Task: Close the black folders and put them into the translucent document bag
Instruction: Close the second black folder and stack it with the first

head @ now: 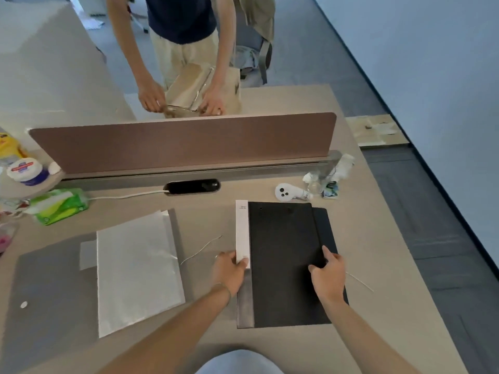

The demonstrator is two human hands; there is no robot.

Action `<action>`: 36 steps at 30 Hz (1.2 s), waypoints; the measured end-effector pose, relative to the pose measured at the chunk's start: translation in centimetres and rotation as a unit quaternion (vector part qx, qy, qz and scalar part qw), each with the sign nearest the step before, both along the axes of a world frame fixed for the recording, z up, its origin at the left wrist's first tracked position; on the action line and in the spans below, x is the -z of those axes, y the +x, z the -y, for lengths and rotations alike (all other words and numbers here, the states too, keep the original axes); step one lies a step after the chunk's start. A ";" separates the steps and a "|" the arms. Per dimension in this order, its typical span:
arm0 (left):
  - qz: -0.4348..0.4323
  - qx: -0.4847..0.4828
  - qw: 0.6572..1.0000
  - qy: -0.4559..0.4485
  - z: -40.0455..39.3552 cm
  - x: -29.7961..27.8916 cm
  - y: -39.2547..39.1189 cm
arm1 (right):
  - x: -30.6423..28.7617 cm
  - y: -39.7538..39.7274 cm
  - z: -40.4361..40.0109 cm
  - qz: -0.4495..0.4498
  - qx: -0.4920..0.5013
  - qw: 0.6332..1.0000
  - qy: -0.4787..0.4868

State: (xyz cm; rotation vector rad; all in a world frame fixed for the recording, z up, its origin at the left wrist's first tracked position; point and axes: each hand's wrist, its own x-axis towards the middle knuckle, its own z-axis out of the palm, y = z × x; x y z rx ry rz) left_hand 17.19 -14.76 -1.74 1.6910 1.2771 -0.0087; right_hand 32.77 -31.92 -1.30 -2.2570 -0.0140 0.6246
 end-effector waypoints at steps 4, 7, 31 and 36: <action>-0.023 0.022 0.999 0.030 1.6 0.2 2.9 | 0.6 1.6 1.9 -0.032 0.020 0.999 0.015; -0.058 0.031 0.997 0.046 2.2 1.0 4.5 | 2.4 3.2 3.2 -0.052 0.020 0.998 0.017; -0.092 0.016 0.995 0.028 4.6 4.8 8.1 | 5.4 6.6 4.7 -0.026 -0.033 0.999 0.004; -0.049 0.013 0.998 0.041 4.4 3.8 7.3 | 4.7 5.6 3.8 0.019 -0.087 0.996 -0.003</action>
